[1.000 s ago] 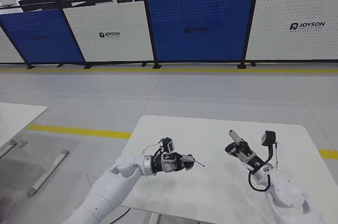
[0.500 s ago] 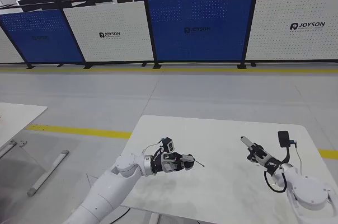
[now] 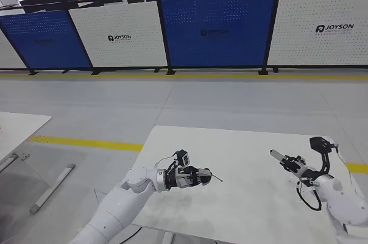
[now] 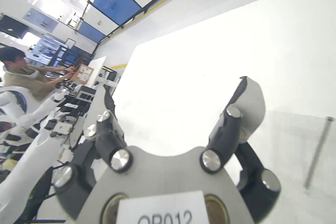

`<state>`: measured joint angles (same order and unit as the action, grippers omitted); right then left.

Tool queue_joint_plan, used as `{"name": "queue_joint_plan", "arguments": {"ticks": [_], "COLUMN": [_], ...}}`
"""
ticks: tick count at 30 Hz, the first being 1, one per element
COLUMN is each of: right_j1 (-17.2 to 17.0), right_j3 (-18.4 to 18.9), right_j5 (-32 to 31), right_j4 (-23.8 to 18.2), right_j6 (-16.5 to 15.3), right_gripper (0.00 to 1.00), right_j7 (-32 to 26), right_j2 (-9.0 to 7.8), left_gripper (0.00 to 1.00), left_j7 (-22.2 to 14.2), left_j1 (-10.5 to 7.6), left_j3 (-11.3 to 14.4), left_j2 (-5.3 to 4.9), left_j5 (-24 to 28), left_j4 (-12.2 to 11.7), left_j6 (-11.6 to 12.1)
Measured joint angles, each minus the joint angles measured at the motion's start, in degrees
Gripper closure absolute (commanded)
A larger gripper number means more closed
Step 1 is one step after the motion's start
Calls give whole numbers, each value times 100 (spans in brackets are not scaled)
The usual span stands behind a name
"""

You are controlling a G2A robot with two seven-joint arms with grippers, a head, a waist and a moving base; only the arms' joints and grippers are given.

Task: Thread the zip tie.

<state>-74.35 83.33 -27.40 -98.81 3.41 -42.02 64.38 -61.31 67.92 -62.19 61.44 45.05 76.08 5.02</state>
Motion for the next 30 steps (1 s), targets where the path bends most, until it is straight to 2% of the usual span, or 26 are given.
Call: {"name": "queue_joint_plan", "arguments": {"ticks": [3, 6, 17, 19, 20, 22, 24, 25, 27, 29, 30], "right_j1": [48, 328, 395, 374, 393, 479, 535, 552, 607, 722, 819], "right_j3": [298, 247, 227, 230, 274, 492, 712, 784, 883, 768, 624], "right_j5": [-436, -968, -896, -779, -648, -247, -90, -47, 20, -192, -524], "right_j4": [-5, 240, 297, 359, 427, 622, 719, 730, 700, 591, 503], "right_j6": [34, 284, 289, 103, -116, -755, -1245, -1374, -1415, -1153, -900], "right_gripper": [0, 0, 0, 0, 0, 0, 0, 0, 0, 0, 0], "right_j7": [-638, -1212, -1233, -1255, -1359, -1741, -2125, -2295, -2671, -3056, -3195], "right_j2": [-99, -143, -139, -146, -160, -215, -281, -306, -355, -387, -394], "left_gripper": [100, 100, 100, 100, 100, 100, 100, 100, 100, 100, 100], "left_j7": [0, 0, 0, 0, 0, 0, 0, 0, 0, 0, 0], "left_j1": [0, 0, 0, 0, 0, 0, 0, 0, 0, 0, 0], "left_j3": [0, 0, 0, 0, 0, 0, 0, 0, 0, 0, 0], "left_j2": [0, 0, 0, 0, 0, 0, 0, 0, 0, 0, 0], "left_j5": [0, 0, 0, 0, 0, 0, 0, 0, 0, 0, 0], "left_j4": [0, 0, 0, 0, 0, 0, 0, 0, 0, 0, 0], "left_j6": [0, 0, 0, 0, 0, 0, 0, 0, 0, 0, 0]}}
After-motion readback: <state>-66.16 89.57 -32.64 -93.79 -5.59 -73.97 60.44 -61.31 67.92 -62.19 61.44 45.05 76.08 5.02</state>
